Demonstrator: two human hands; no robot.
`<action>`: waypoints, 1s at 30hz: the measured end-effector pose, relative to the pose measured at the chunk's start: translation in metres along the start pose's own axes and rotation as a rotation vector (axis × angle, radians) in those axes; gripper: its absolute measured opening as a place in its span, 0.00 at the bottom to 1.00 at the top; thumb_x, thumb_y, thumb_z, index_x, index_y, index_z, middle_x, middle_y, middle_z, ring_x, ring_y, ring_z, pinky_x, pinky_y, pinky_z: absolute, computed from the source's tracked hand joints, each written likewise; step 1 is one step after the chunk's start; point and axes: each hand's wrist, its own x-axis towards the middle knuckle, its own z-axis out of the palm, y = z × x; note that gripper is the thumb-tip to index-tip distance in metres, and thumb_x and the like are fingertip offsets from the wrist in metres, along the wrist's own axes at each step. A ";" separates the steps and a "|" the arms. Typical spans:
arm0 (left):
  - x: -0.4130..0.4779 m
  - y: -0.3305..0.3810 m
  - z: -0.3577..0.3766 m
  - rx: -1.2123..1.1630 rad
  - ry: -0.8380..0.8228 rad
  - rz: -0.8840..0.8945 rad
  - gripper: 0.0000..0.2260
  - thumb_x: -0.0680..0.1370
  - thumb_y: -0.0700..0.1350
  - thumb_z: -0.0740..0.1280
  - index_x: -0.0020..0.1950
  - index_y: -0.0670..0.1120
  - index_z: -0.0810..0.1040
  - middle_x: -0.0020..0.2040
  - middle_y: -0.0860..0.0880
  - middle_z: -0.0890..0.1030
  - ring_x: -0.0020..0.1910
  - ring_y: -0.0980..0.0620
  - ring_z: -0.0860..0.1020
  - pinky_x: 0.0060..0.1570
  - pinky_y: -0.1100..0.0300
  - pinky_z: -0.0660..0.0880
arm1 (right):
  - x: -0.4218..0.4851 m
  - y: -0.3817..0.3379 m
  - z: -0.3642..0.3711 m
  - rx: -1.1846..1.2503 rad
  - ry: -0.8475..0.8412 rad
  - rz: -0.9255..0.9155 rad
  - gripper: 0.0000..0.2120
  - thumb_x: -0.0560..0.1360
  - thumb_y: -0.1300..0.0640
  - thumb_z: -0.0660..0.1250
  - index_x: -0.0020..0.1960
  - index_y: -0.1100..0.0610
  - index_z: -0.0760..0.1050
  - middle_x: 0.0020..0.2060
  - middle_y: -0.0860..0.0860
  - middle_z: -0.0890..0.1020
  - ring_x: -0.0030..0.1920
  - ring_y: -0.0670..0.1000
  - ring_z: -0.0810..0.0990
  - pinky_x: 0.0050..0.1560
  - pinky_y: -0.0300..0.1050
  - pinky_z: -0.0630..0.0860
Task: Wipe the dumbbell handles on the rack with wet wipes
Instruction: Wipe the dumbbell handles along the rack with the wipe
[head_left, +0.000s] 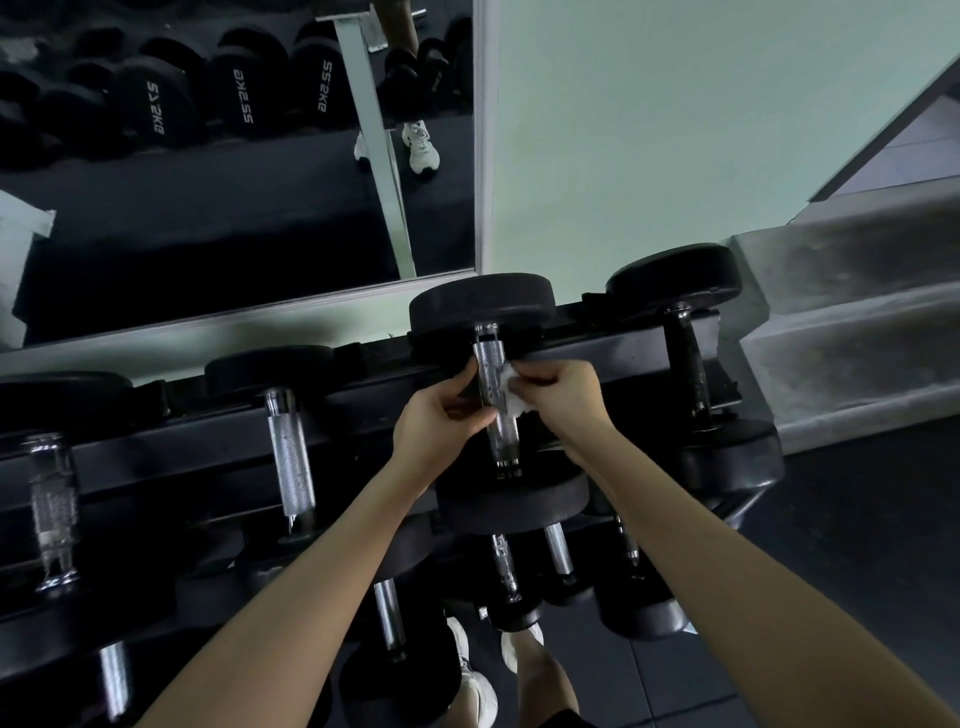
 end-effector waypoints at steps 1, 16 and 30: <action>-0.001 0.000 0.001 0.013 0.004 0.004 0.25 0.65 0.53 0.73 0.59 0.70 0.72 0.39 0.60 0.83 0.45 0.59 0.81 0.57 0.49 0.76 | 0.005 -0.008 0.003 0.013 0.038 -0.019 0.12 0.71 0.66 0.71 0.55 0.61 0.81 0.45 0.52 0.85 0.48 0.47 0.82 0.54 0.41 0.77; -0.044 0.016 -0.021 -0.115 0.322 0.049 0.06 0.73 0.46 0.71 0.49 0.53 0.82 0.44 0.53 0.83 0.46 0.55 0.81 0.53 0.53 0.77 | -0.062 -0.018 0.016 -0.300 0.181 -0.205 0.06 0.71 0.51 0.72 0.48 0.48 0.78 0.41 0.42 0.80 0.41 0.41 0.77 0.39 0.28 0.68; -0.031 0.024 0.011 -0.059 0.230 -0.051 0.13 0.72 0.45 0.72 0.56 0.45 0.82 0.41 0.49 0.83 0.41 0.52 0.81 0.46 0.59 0.77 | -0.038 -0.001 -0.002 -0.166 0.129 -0.036 0.10 0.73 0.61 0.67 0.54 0.56 0.81 0.45 0.51 0.85 0.48 0.50 0.83 0.53 0.54 0.79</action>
